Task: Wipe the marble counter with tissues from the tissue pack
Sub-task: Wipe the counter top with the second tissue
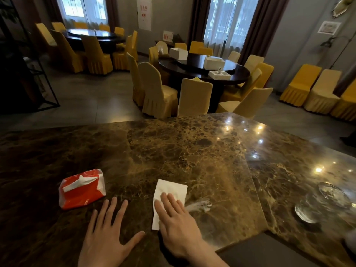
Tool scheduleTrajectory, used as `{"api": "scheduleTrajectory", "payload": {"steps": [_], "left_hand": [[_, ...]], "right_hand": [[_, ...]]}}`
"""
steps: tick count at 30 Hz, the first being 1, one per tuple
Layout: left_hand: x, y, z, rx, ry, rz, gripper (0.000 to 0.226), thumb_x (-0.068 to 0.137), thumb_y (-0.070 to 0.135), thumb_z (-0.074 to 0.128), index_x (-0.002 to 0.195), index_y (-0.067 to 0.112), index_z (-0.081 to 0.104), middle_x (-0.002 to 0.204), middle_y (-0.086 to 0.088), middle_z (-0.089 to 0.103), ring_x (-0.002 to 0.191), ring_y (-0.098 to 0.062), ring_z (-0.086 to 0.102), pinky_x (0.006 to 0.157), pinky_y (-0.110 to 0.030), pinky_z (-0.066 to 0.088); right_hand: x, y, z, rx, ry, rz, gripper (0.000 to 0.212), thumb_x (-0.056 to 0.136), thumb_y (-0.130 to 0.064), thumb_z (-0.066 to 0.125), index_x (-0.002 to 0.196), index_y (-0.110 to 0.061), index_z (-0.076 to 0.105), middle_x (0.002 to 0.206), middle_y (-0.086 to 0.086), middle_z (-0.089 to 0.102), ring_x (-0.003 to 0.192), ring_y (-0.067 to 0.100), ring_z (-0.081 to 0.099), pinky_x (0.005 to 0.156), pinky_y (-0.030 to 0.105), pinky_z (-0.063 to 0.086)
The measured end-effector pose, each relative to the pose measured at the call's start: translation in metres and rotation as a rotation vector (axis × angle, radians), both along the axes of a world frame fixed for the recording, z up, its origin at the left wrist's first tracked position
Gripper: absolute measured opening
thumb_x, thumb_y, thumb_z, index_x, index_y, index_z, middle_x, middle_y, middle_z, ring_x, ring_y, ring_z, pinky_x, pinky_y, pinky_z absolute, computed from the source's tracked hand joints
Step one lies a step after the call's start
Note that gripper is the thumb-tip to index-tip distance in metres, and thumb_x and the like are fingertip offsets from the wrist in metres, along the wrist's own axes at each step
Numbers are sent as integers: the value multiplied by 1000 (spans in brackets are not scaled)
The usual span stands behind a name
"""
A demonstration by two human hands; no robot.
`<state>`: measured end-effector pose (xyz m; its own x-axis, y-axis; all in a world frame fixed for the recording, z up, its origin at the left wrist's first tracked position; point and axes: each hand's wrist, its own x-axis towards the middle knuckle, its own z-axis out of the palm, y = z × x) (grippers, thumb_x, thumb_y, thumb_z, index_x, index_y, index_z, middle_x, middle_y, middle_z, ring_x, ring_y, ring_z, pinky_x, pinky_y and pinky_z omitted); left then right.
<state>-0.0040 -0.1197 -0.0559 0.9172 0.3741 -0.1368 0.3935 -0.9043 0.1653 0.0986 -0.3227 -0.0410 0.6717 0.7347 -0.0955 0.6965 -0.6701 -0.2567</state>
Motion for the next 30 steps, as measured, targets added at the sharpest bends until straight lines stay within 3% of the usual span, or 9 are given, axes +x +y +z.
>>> {"api": "scheduleTrajectory", "payload": {"steps": [2,8,14,17,19,21,25,28,30], "left_hand": [[-3,-1,1,-5,-16,-6,127,45,106,-18,152,39,-24,164,5,-26,152,-17,-25,124,-44,-16],[-8,1,-2,-21,-57,-8,116,59,106,-8,154,42,-20,166,7,-24,151,-15,-27,122,-42,-19],[-8,1,-7,-5,-61,1,112,63,105,-3,155,42,-18,168,6,-21,152,-15,-25,124,-44,-15],[-9,1,-9,-3,-97,-3,113,65,106,1,157,42,-12,170,4,-13,153,-16,-19,124,-42,-13],[-8,2,-9,-16,-113,1,112,65,106,2,157,42,-10,170,4,-11,153,-15,-18,124,-41,-14],[-9,1,-9,-15,-116,-13,113,65,106,0,157,42,-12,169,5,-13,153,-15,-20,124,-41,-15],[-10,2,-10,-28,-135,-3,114,65,106,2,158,41,-8,170,6,-12,153,-14,-20,124,-40,-16],[-10,3,-11,-24,-127,-5,113,67,105,4,158,40,-8,169,6,-13,153,-14,-19,125,-43,-13],[-9,3,-12,-23,-130,-7,112,68,105,5,159,40,-6,170,6,-10,154,-14,-17,126,-44,-11]], "right_hand": [[7,-14,-1,3,-32,-6,58,107,-42,20,160,-31,2,167,-5,-8,154,18,-13,121,38,-12],[35,-60,-7,-12,-63,-395,60,104,-41,12,161,-25,5,167,1,-9,155,22,-10,124,36,-3],[-9,0,-3,100,-40,-152,59,106,-36,23,161,-19,10,169,3,-2,154,21,-12,120,32,-11],[-13,1,1,129,-34,-33,54,103,-22,41,156,-18,31,167,4,20,154,24,10,123,39,15],[-1,-13,10,200,-40,-51,36,93,-11,58,128,-19,64,139,2,58,132,24,48,100,39,47],[11,-28,24,374,-10,-205,20,85,-7,69,98,-21,77,101,-3,71,98,19,64,76,34,51],[42,-62,43,743,6,-683,27,82,4,73,93,-20,79,94,-6,72,89,10,65,80,27,52],[64,-91,37,618,-122,-875,24,86,3,69,101,-12,79,98,3,69,91,20,64,79,29,46],[65,-102,24,429,-84,-813,23,92,-1,63,105,-11,78,104,5,67,97,25,62,79,32,45]]}}
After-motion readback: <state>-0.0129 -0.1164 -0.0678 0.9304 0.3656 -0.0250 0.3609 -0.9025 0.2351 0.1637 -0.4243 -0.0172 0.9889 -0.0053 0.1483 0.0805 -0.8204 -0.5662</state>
